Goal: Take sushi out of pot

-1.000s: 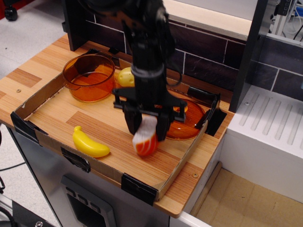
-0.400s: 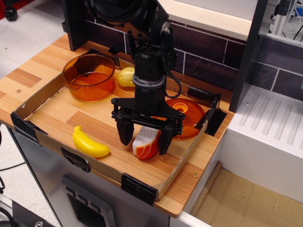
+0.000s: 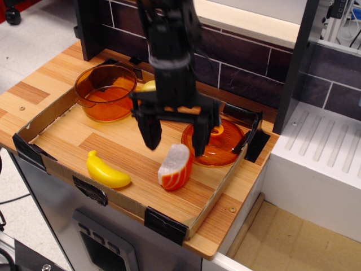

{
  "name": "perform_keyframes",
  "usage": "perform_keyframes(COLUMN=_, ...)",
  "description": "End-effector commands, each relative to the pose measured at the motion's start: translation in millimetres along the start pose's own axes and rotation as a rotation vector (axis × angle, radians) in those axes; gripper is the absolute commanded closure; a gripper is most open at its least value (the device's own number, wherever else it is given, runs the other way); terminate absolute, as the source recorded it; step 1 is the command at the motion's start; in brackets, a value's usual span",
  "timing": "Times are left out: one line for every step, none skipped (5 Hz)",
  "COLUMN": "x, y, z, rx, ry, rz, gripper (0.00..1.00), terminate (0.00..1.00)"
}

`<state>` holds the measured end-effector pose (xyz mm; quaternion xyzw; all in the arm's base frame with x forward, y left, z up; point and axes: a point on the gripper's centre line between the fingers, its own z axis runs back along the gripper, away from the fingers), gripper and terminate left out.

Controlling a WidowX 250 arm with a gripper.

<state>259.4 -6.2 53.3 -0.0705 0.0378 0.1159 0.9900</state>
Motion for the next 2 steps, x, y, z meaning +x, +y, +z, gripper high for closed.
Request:
perform_keyframes(x=15, y=5, z=60, rx=-0.010, ry=-0.156, rz=-0.076, gripper=0.00, terminate=0.00)
perform_keyframes(x=11, y=9, z=80, rx=0.014, ry=-0.244, rz=-0.084, gripper=0.00, terminate=1.00)
